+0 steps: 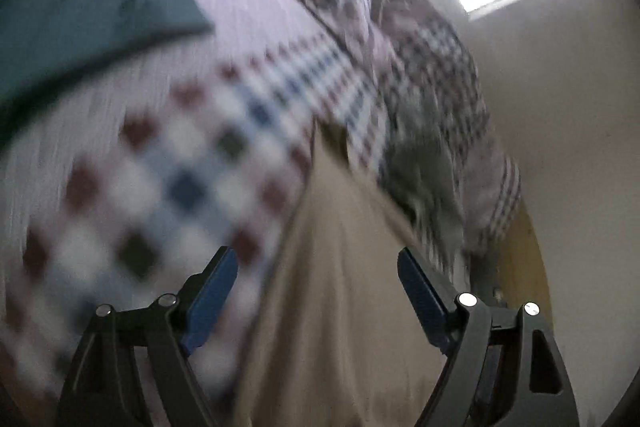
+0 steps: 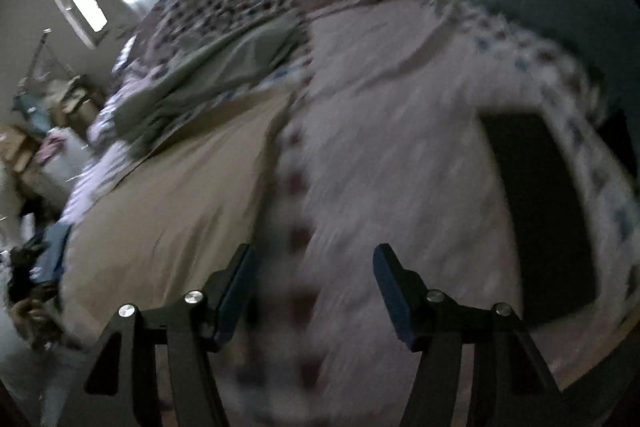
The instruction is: Fold clothes
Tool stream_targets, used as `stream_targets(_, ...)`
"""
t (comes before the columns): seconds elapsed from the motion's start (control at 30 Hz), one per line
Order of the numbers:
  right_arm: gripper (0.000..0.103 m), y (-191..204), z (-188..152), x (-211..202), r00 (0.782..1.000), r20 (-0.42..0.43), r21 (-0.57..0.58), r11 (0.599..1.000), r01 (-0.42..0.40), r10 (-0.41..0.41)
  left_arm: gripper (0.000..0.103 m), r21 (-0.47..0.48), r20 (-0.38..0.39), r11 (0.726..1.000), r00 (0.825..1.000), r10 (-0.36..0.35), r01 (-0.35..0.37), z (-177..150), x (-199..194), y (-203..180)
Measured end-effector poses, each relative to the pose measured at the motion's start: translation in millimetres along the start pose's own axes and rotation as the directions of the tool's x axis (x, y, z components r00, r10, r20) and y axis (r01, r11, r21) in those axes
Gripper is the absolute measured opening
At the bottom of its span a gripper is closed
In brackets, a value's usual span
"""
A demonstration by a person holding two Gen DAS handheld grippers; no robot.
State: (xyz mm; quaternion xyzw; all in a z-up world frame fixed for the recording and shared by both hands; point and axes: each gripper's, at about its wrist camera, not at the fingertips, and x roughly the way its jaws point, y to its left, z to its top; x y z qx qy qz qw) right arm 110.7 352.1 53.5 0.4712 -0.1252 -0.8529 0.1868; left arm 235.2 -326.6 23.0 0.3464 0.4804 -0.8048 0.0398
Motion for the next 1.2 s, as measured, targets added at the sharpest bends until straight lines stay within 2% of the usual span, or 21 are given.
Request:
stream_targets(0.17,0.061,12,-33,0,0.989,-0.048,-0.033,0.989,-0.141,0.139,0.085,0.021,-0.078,1.0,0.997,0.011,-0.01,-56,-14,-10)
stream_targets(0.27,0.058,17,-42,-1,0.983,-0.06,-0.045,0.984,-0.175,0.172,0.085,0.027,-0.061,0.999,0.998,0.034,-0.032,-79,-29,-9)
stream_targets(0.4,0.056,19,-48,0,0.98,-0.061,-0.046,0.98,-0.192,0.189,0.085,-0.016,-0.023,0.994,0.994,0.11,-0.11,-97,-49,7)
stream_targets(0.53,0.05,25,-48,7,0.979,-0.07,-0.054,0.98,-0.193,0.19,0.085,-0.046,-0.041,0.99,0.991,0.129,-0.131,-108,-50,19)
stream_targets(0.73,0.05,35,-48,15,0.982,-0.079,-0.08,0.98,-0.18,0.174,0.084,-0.068,-0.052,0.979,0.981,0.187,-0.191,-125,-41,32)
stream_targets(0.8,0.049,36,-49,15,0.983,-0.077,-0.081,0.981,-0.174,0.168,0.069,-0.047,-0.046,0.974,0.975,0.219,-0.221,-128,-39,31)
stream_targets(0.83,0.048,37,-49,16,0.984,-0.077,-0.085,0.983,-0.164,0.158,0.053,-0.034,-0.041,0.971,0.971,0.235,-0.237,-128,-38,30)
stream_targets(0.9,0.045,39,-50,16,0.986,-0.076,-0.094,0.984,-0.153,0.146,0.033,-0.006,-0.03,0.963,0.963,0.268,-0.268,-128,-38,27)
stream_targets(1.0,0.036,43,-52,17,0.988,-0.081,-0.117,0.983,-0.139,0.13,0.029,0.034,-0.012,0.949,0.949,0.315,-0.315,-128,-37,23)
stream_targets(1.07,0.008,47,-54,19,0.989,-0.091,-0.143,0.981,-0.127,0.115,0.008,0.06,0.001,0.937,0.938,0.346,-0.345,-128,-37,20)
stream_targets(1.2,0.005,48,-55,15,0.995,-0.079,-0.175,0.981,-0.08,0.068,0.001,0.108,0.031,0.909,0.915,0.402,-0.402,-129,-37,15)
